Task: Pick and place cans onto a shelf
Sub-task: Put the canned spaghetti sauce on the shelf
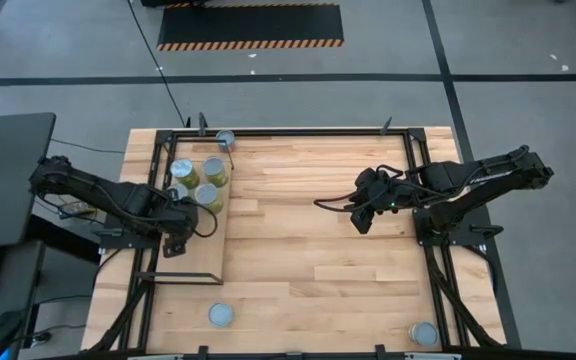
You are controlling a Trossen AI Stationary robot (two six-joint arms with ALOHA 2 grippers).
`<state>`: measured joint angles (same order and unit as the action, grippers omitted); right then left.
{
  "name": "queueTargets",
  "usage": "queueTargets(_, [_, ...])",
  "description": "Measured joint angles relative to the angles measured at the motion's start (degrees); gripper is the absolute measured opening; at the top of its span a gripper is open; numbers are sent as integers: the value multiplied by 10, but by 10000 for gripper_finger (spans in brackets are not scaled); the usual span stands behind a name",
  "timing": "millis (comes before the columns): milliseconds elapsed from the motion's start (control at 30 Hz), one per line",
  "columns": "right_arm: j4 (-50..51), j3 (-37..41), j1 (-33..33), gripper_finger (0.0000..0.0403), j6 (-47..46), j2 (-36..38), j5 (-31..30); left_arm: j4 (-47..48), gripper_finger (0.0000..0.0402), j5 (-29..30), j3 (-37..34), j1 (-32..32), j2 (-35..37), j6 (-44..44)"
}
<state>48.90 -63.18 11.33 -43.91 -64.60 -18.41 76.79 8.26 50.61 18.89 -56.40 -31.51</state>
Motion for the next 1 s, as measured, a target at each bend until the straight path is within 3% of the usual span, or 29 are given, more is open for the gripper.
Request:
queueTargets(133, [0, 0, 0, 154, -1, 0, 0, -7, 281, 13, 0, 3, 8, 11])
queueTargets(333, [0, 0, 0, 154, -1, 0, 0, -8, 280, 90, 0, 41, 28, -2])
queueTargets(600, [0, 0, -1, 154, -12, 0, 0, 3, 280, 154, -8, 109, 82, -98])
queueTargets(767, [0, 0, -1, 154, -16, 0, -1, 10, 280, 153, -35, 143, 122, -155])
queueTargets(1000, [0, 0, -1, 154, -26, 0, -2, 8, 280, 141, -53, 164, 126, -190])
